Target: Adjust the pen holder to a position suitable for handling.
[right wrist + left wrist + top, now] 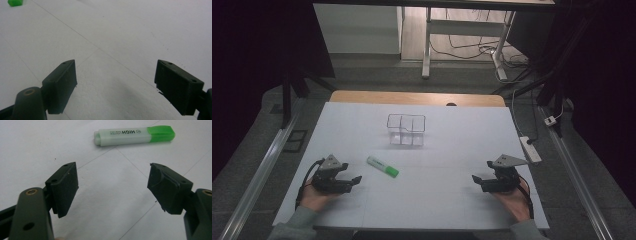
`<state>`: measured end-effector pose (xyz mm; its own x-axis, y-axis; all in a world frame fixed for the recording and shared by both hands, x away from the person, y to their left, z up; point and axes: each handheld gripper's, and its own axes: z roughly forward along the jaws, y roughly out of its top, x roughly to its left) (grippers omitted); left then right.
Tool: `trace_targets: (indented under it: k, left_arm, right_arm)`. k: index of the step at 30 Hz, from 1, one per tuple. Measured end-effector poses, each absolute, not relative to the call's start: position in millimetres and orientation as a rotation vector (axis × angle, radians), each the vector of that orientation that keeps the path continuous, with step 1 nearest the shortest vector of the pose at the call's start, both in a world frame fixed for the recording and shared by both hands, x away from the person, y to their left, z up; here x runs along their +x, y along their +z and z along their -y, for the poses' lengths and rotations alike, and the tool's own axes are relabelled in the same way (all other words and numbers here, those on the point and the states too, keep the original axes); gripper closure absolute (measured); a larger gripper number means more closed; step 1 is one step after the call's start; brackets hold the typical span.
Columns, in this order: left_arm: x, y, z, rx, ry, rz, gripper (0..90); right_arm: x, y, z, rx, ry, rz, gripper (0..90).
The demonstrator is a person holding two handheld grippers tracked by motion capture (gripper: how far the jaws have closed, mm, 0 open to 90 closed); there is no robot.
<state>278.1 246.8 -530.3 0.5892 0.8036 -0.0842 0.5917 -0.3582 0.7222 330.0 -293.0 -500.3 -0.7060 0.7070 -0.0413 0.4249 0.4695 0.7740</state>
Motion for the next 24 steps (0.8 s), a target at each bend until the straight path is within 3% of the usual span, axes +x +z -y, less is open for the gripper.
trace_targets:
  k: [24]
  left_arm:
    - [279.7, -529.8, -246.4, 2.083, 0.371, -1.109, 24.8]
  right_arm:
    - [331.3, -504.3, 292.7, 0.97, 1.095, -2.398, 19.7]
